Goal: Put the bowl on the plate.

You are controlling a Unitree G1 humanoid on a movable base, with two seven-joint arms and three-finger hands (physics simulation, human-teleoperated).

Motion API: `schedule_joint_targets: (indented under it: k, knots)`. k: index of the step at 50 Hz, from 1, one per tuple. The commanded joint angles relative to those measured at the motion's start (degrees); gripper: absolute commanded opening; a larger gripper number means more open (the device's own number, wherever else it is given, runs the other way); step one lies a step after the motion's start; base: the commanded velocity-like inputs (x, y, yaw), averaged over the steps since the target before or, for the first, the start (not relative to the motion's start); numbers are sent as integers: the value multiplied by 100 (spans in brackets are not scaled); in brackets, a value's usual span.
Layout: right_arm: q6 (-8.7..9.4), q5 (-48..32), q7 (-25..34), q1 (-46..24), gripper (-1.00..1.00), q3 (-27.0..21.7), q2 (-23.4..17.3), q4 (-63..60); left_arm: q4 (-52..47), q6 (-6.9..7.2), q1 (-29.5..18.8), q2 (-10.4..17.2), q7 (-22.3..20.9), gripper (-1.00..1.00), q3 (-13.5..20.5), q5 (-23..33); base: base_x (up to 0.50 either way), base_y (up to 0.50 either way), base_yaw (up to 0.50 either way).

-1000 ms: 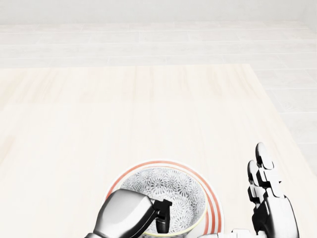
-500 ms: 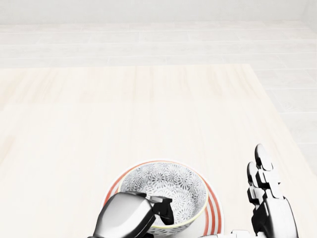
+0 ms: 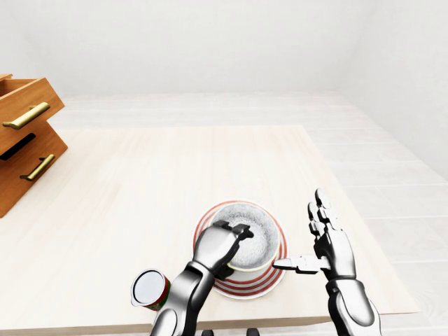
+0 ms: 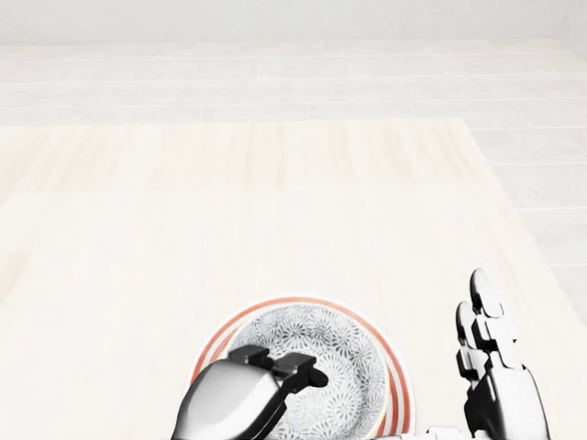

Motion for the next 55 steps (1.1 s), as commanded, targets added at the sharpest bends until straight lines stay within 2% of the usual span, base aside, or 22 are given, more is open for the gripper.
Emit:
schedule_joint_targets:
  k: [1, 21, 41, 55]
  knots:
    - [0, -4, -18, -27, 100, 15, -6, 23, -84, 0, 43, 23, -15, 23, -16, 1, 0, 0, 0]
    - [0, 5, -45, -66, 100, 43, -21, 65, -626, 0, 293, 144, -267, 33, -49, -62, 0, 0, 0]
    - [0, 1, -13, -190, 100, 28, -48, 127, -1278, 0, 704, 322, -452, 29, -143, -139, 0, 0, 0]
    - [0, -5, -11, -198, 100, 41, -43, 139, -1974, 0, 950, 447, -751, 27, 11, -347, 0, 0, 0]
